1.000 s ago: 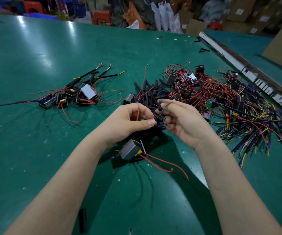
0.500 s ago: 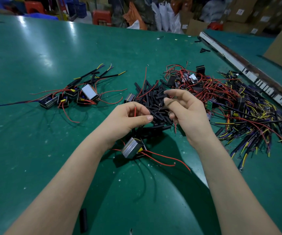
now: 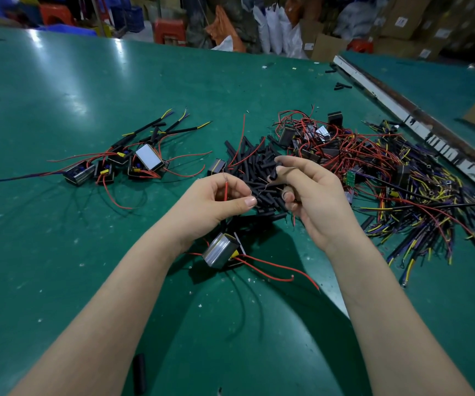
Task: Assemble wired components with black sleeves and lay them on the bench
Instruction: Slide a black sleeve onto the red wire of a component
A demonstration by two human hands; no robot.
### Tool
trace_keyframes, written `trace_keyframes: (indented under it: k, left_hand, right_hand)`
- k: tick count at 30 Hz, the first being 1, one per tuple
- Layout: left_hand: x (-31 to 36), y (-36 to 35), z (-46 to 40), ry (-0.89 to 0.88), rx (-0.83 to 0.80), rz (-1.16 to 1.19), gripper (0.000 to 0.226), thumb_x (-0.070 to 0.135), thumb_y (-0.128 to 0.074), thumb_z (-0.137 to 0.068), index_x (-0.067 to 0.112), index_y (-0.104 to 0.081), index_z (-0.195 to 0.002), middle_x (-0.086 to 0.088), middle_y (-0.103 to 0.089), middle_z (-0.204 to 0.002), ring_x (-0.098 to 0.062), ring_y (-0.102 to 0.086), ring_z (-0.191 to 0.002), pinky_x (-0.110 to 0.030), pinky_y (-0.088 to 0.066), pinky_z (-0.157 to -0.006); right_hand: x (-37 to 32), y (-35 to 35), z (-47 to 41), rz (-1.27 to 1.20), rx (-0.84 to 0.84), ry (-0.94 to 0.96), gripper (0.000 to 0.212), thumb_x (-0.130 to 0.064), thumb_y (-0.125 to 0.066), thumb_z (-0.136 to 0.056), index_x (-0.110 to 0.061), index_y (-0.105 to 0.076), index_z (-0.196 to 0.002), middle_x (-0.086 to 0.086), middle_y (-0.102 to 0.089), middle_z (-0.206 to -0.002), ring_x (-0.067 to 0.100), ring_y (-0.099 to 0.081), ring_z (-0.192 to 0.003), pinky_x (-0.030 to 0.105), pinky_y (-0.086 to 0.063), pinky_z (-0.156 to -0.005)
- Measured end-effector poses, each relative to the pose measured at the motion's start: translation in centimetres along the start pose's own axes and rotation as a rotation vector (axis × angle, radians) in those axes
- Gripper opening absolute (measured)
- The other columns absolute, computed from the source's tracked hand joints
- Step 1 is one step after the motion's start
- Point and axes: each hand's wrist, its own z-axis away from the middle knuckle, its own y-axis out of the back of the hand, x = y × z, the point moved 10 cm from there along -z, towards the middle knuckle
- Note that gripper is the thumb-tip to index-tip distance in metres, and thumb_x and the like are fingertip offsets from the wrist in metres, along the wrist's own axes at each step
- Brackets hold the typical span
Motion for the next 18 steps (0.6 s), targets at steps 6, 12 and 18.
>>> trace_keyframes:
  k: [6,12,18]
  left_hand:
    - [-0.3,0.4,-0.1,0.029,0.035,-0.021,0.014,0.007,-0.073,-0.079,0.016,-0.062,-0.079,0.014,-0.062,-0.064,0.0,-0.054,-0.059,-0.01,-0.044,-0.06]
    - [-0.7,0.8,-0.1,0.06,0.076,-0.036,0.015,0.007,-0.073,-0.079,0.017,-0.062,-0.078,0.005,-0.058,-0.068,-0.004,-0.049,-0.059,-0.011,-0.042,-0.058]
    - [-0.4,1.2,0.0,0.041,0.126,0.024,0.016,0.006,-0.072,-0.08,0.016,-0.06,-0.078,0.015,-0.06,-0.057,0.003,-0.05,-0.053,-0.008,-0.04,-0.054]
  right_hand:
    - [-1.5,0.2,0.2,0.092,0.041,0.142,0.017,-0.006,-0.061,-0.09,-0.022,-0.066,-0.092,-0.013,-0.062,-0.064,-0.002,-0.046,-0.048,0.012,-0.038,-0.048]
    - [-3.0,-1.2,1.1,0.427,-0.002,0.384,0.019,-0.011,-0.062,-0.091,-0.029,-0.063,-0.098,-0.012,-0.061,-0.077,0.0,-0.053,-0.064,0.018,-0.043,-0.066]
    - [-3.4,-0.7,1.3,0.472,0.073,0.46,0.019,-0.013,-0.062,-0.09,-0.03,-0.06,-0.099,-0.016,-0.06,-0.077,-0.001,-0.056,-0.069,0.019,-0.047,-0.073]
